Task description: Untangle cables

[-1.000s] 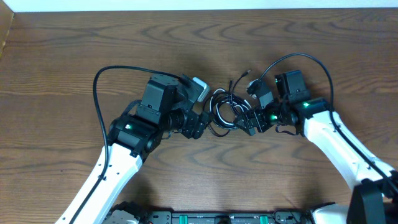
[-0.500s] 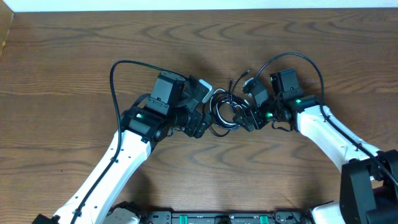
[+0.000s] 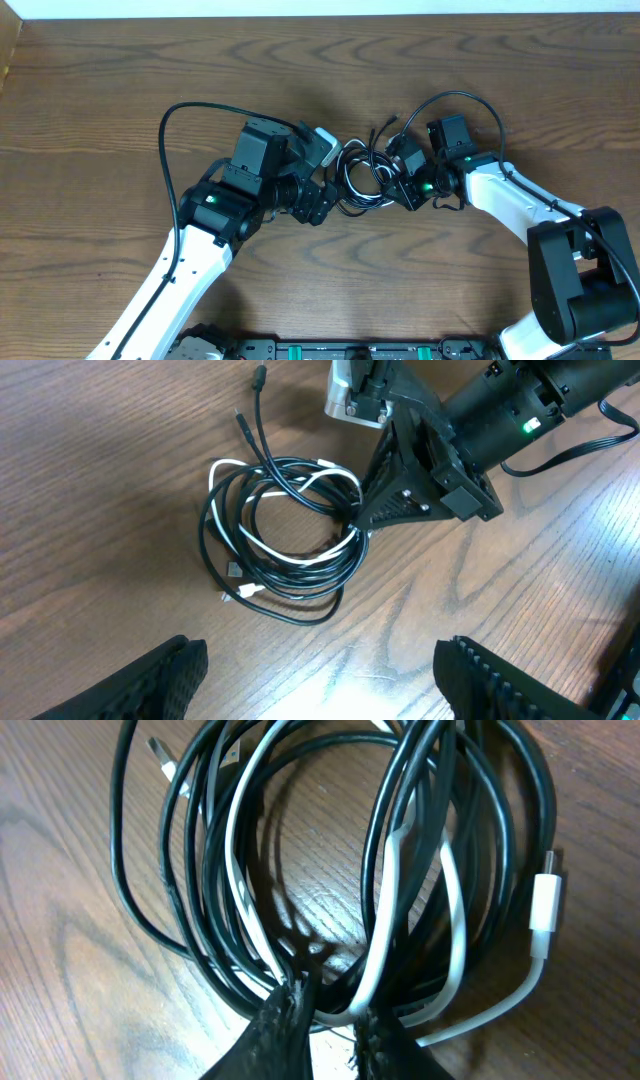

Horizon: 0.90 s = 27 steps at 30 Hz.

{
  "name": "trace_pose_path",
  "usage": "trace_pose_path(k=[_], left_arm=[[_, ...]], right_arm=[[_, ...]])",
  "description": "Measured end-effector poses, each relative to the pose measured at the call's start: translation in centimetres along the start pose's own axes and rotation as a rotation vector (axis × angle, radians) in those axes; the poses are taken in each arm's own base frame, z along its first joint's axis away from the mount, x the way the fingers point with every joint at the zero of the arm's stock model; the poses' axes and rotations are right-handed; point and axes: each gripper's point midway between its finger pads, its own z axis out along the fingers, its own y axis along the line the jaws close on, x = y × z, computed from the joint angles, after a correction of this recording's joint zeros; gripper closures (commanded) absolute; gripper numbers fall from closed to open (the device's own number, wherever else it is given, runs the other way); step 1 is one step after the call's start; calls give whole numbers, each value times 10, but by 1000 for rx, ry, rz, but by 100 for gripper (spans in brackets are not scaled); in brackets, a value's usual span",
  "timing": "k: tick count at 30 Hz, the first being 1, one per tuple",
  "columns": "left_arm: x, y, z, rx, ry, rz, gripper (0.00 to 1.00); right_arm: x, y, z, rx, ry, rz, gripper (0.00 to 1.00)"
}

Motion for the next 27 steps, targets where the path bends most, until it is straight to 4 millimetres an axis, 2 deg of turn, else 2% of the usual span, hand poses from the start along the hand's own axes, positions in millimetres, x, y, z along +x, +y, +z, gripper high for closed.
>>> trace_pose_path(k=[3, 5, 7, 11, 13, 14, 16, 17, 19, 22, 25, 27], left_arm=[[0, 0, 0, 0, 0, 0, 21], [0, 0, 0, 0, 0, 0, 21], [0, 0, 0, 0, 0, 0, 21], [0, 0, 0, 0, 1, 0, 21], [0, 0, 0, 0, 1, 0, 21], [0, 0, 0, -1, 1, 0, 21], [1, 0, 0, -3, 5, -1, 21], [2, 1, 0, -4, 10, -3, 21], [3, 1, 0, -6, 12, -4, 21], [3, 1, 0, -7, 12, -4, 21], [3, 1, 0, -7, 11, -3, 21], [2, 1, 0, -7, 10, -4, 21]], right_arm=[[-2, 3, -1, -19, -7, 2, 84], [-12, 6, -3, -41, -30, 7, 85], [-42, 12, -14, -65, -90, -5, 87], [-84, 22, -36, -88, -157, -32, 86], [-99, 28, -49, -98, -165, -33, 48], [-102, 29, -52, -96, -166, -32, 43], [-101, 29, -54, -85, -149, -29, 35], [-93, 27, -53, -74, -119, -18, 30], [-82, 25, -52, -56, -74, -19, 29], [-51, 17, -52, -2, 53, -16, 28], [-36, 12, -53, 35, 116, -38, 28], [-35, 8, -53, 58, 122, -58, 30]])
